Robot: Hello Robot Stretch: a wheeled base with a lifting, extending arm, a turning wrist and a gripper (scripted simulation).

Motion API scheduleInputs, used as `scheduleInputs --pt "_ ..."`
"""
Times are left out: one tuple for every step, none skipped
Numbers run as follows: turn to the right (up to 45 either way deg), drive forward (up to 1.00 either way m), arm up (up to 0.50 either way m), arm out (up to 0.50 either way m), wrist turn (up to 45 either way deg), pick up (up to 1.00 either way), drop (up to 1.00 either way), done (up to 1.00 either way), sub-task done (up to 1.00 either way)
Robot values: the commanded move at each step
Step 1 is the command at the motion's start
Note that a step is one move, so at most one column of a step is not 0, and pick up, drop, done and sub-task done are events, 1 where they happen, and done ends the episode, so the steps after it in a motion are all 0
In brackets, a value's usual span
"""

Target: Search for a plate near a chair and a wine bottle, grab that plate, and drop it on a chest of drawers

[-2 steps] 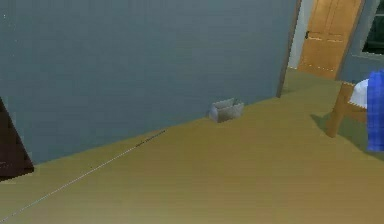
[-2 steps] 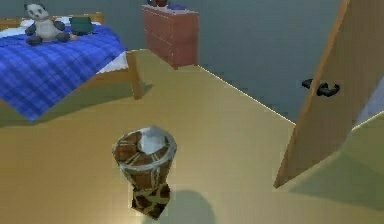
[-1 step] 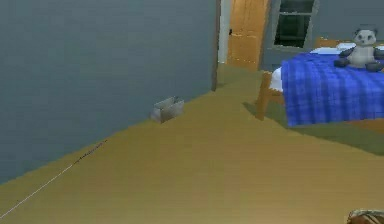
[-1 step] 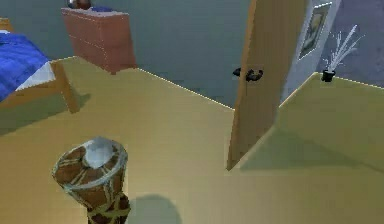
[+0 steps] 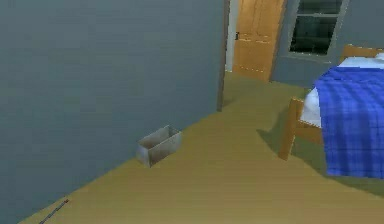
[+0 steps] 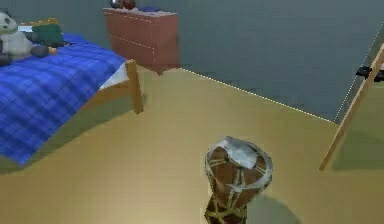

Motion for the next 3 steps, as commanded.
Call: scheduleInputs --pt "45.0 0.00 0.00 0.00 0.0 0.00 0.00 0.00 0.00" --pt "15.0 0.00 0.00 0.00 0.0 0.00 0.00 0.00 0.00" --pt "0.0 0.20 0.00 0.00 0.0 0.00 0.00 0.00 0.00"
